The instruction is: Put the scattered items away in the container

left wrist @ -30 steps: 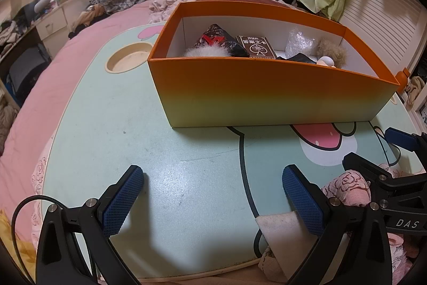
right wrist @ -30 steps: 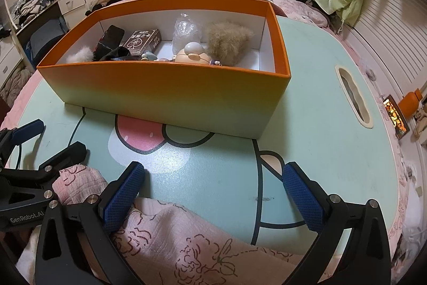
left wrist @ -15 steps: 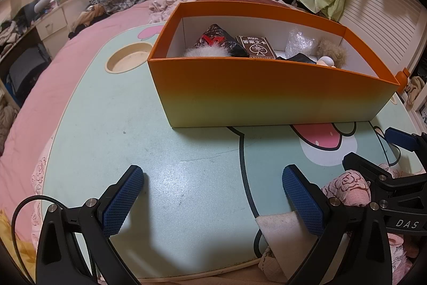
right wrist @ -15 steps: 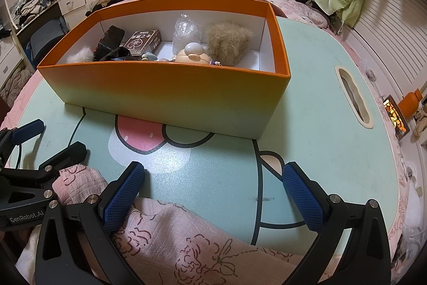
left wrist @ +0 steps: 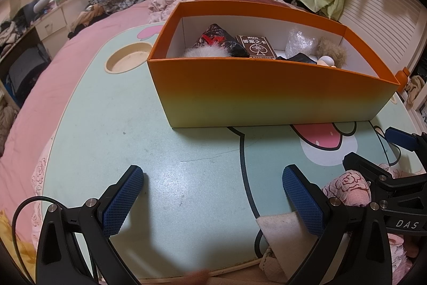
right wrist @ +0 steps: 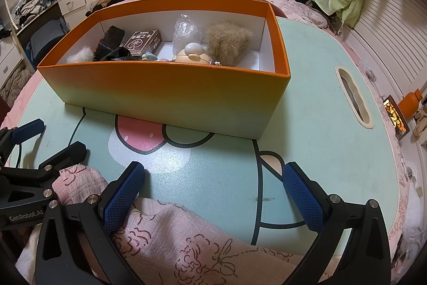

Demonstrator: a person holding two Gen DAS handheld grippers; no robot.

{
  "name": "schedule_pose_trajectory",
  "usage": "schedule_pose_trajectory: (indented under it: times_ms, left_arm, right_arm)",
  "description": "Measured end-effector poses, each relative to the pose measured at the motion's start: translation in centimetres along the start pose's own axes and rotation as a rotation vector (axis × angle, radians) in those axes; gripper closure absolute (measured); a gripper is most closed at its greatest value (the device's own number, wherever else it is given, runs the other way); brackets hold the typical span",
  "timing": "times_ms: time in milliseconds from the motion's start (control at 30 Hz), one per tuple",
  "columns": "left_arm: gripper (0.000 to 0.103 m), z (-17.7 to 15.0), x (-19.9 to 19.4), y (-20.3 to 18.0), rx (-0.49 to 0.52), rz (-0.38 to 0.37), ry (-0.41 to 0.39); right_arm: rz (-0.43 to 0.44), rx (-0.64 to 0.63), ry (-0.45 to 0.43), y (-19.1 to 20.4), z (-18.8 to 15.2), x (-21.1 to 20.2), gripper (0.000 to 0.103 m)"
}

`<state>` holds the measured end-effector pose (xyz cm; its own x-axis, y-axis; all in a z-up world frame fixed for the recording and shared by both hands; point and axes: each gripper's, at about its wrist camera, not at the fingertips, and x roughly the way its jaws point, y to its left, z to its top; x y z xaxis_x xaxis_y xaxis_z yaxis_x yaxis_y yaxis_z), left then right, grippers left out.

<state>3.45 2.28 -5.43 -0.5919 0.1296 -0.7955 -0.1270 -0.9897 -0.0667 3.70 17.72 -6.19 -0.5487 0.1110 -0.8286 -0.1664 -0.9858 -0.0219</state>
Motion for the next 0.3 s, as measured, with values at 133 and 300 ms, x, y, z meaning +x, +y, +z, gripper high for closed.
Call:
schedule_pose_trajectory:
  times_ms: [133,300]
  left_arm:
    - [0.000,0.13,0.14,-0.06,0.002,-0.002,0.003]
    - [0.000,0.39,0.24,-0.02,0.003,-0.002,0.002]
  right_arm:
    - [0.000,-0.001,0.000,-0.01,-0.01,0.01,0.000]
    - [0.000,-0.001,0.000,-0.02,-0.03,0.02,0.000]
